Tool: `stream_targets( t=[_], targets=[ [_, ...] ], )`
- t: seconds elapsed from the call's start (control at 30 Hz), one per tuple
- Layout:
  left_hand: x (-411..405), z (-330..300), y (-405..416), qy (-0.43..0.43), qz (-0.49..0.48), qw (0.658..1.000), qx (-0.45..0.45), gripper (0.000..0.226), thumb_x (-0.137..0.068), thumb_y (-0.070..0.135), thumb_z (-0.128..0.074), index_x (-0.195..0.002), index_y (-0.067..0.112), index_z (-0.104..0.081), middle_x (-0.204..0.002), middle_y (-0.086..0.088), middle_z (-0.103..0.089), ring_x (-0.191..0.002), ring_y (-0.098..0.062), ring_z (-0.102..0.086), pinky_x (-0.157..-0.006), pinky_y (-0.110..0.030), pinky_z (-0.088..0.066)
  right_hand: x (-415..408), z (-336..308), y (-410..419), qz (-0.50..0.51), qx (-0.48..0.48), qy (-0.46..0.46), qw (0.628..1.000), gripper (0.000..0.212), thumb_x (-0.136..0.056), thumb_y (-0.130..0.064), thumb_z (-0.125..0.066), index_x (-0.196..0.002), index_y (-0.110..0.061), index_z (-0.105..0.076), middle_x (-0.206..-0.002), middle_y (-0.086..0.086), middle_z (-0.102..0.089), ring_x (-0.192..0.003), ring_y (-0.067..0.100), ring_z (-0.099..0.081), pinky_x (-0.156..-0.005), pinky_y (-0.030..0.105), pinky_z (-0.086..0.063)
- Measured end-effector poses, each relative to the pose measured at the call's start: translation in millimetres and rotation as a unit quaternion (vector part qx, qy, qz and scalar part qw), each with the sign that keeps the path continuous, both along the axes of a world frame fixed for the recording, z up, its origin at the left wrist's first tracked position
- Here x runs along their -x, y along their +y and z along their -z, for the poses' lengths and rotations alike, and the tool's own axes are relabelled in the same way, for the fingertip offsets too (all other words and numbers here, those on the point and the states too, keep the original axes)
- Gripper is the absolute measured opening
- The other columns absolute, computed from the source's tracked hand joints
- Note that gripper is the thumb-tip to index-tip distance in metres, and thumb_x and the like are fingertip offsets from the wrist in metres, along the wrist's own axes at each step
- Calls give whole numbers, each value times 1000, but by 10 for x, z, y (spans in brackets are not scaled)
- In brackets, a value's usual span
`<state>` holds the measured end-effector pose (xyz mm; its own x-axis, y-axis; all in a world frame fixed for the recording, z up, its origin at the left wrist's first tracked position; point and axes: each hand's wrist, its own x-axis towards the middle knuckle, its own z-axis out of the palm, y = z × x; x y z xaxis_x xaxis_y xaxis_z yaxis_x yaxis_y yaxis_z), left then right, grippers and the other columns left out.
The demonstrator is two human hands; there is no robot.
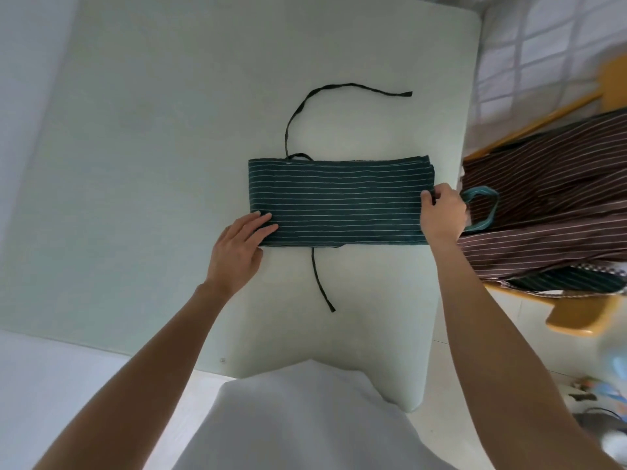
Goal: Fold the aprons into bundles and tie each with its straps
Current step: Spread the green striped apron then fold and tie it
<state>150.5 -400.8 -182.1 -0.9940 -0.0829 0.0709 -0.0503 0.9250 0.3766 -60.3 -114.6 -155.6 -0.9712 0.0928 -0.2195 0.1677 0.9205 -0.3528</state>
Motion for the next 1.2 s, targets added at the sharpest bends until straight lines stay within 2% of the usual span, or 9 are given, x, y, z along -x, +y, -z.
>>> stream_targets(
  t=[0.13, 0.23, 0.4, 0.53, 0.67, 0.9, 0.97, 1.07, 1.2],
  targets=[
    [-13, -8, 29, -56, 31, 998, 29, 59, -70, -11, -62, -123, 14, -60, -129, -3, -58, -118, -25, -53, -91, -39, -51, 17, 18, 24, -18, -20, 8, 1000, 26, -97, -20, -48, -117, -4, -56, -113, 18, -61, -101, 35, -59, -72, 32, -41],
    [86, -120, 61, -92, 21, 995, -21, 50, -73, 0, -62, -120, 17, -63, -125, 0, -60, -113, -23, -54, -89, -42, -52, 34, 22, -4, -19, -41, 3, 999, 28, -98, -20, -46, -120, -3, -52, -116, 20, -58, -102, 37, -58, -80, 41, -48],
    [565, -253, -104, -46, -122, 981, -141, 41, -90, 7, -51, -129, 16, -51, -133, -5, -50, -120, -20, -44, -98, -28, -37, -5, 33, 61, -51, -5, 9, 999, 41, -95, -20, -51, -132, -7, -39, -132, 19, -45, -113, 36, -51, -88, 44, -46],
    [953, -165, -326, -114, -158, 967, -166, 40, -95, 15, -49, -134, 17, -46, -137, -8, -44, -122, -24, -46, -104, -34, -38, -409, 17, -34, -225, -42, 119, 966, 46, -96, -30, -46, -140, -17, -38, -145, 14, -37, -131, 33, -34, -105, 48, -32],
    [965, -168, -395, -91, -152, 976, -124, 22, -93, 19, -54, -113, 16, -62, -112, -9, -58, -93, -22, -60, -84, -27, -45, -1105, 170, -248, -468, -53, 25, 882, 48, -102, -41, -15, -144, -25, -32, -155, 1, -25, -144, 25, -15, -114, 55, -16],
    [296, -291, 13, -268, -141, 941, -151, 25, -79, 39, -71, -91, 20, -60, -82, 3, -69, -75, -14, -63, -72, -28, -49, -833, 272, 115, -388, -101, -24, 916, 54, -97, -52, 1, -145, -36, -19, -157, -8, -9, -145, 23, 9, -113, 54, 10],
    [110, -325, 384, -258, -71, 956, -121, 30, -79, 40, -70, -97, 22, -54, -84, 6, -66, -79, -13, -61, -74, -31, -49, -684, 224, 192, -352, -77, 11, 933, 55, -98, -51, -5, -141, -33, -35, -157, -6, -16, -145, 22, 4, -113, 50, 11],
    [-84, -273, 756, -104, 73, 992, -3, 39, -74, 32, -73, -108, 21, -55, -109, 1, -58, -101, -18, -52, -86, -34, -46, -542, 169, 250, -366, -52, 77, 926, 44, -98, -35, -29, -123, -19, -61, -143, 7, -43, -137, 29, -28, -113, 50, -12],
    [-148, -90, 825, -78, 145, 986, 29, 43, -68, 23, -75, -108, 21, -61, -113, 3, -60, -106, -16, -56, -96, -35, -41, -516, 159, 327, -411, 0, 93, 907, 31, -90, -4, -53, -119, -6, -60, -117, 15, -59, -111, 34, -53, -106, 49, -35]
  ],
)
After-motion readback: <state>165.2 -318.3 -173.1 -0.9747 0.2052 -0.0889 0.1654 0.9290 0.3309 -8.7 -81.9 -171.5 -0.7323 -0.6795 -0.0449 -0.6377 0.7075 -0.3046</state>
